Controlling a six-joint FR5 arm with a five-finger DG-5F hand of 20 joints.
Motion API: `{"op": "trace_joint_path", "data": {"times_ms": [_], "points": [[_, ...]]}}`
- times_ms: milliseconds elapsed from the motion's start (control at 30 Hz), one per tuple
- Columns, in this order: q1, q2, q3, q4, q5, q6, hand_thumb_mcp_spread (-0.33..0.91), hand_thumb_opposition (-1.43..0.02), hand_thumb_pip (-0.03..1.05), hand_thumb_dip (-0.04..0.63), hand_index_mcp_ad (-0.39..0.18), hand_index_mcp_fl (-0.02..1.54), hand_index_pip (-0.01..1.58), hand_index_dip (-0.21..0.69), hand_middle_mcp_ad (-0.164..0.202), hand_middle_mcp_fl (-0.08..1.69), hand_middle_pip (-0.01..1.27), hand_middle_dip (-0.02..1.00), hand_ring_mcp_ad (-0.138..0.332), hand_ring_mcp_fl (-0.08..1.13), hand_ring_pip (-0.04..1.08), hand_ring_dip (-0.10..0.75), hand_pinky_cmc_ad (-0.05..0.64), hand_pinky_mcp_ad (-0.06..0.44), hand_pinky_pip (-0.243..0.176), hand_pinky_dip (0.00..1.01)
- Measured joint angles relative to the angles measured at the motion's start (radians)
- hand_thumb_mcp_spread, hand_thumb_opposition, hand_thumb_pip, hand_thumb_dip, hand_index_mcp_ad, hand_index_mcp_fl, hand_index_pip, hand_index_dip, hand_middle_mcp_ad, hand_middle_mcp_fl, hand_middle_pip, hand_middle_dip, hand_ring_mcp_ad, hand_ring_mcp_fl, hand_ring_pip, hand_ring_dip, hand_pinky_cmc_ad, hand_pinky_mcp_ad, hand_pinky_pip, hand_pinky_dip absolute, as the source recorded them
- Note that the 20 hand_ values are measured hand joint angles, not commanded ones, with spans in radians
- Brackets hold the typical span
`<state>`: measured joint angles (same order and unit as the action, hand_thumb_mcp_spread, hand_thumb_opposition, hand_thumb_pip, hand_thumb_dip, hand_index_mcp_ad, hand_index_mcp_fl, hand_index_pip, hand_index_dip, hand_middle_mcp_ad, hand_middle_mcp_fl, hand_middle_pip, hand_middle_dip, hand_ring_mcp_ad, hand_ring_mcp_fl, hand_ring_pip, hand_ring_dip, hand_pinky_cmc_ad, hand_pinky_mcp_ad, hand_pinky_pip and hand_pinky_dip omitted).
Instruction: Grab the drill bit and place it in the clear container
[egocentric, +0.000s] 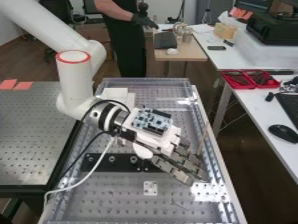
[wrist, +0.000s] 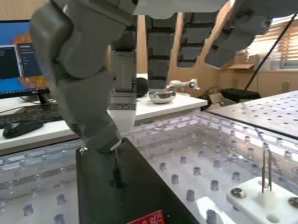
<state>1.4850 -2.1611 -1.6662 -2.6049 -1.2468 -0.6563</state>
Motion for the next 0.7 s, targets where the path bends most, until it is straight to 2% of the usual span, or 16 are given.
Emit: {"op": "trace_joint_path", "data": {"times_ms": [100, 500, 700], "points": [[-0.001, -0.001, 0.002, -0.001, 0.004, 0.002, 0.6, -0.9, 0.55, 0.286, -0.134, 0.39, 1.36, 0.384, 0.035, 0.34, 0.13, 0.25, 0.068, 0.06, 0.11, 0.047, 0.328, 0.113, -0.026, 0.15], [-0.005, -0.005, 0.012, -0.002, -0.004, 0.006, 0.62, -0.92, 0.55, 0.286, -0.138, 0.44, 1.39, 0.386, 0.031, 0.33, 0.13, 0.25, 0.066, 0.08, 0.11, 0.047, 0.328, 0.119, -0.026, 0.16], [-0.006, -0.003, 0.014, -0.006, -0.004, 0.005, 0.6, -0.92, 0.55, 0.286, -0.138, 0.35, 1.31, 0.386, 0.031, 0.33, 0.13, 0.25, 0.066, 0.08, 0.11, 0.047, 0.346, 0.119, -0.026, 0.16]]}}
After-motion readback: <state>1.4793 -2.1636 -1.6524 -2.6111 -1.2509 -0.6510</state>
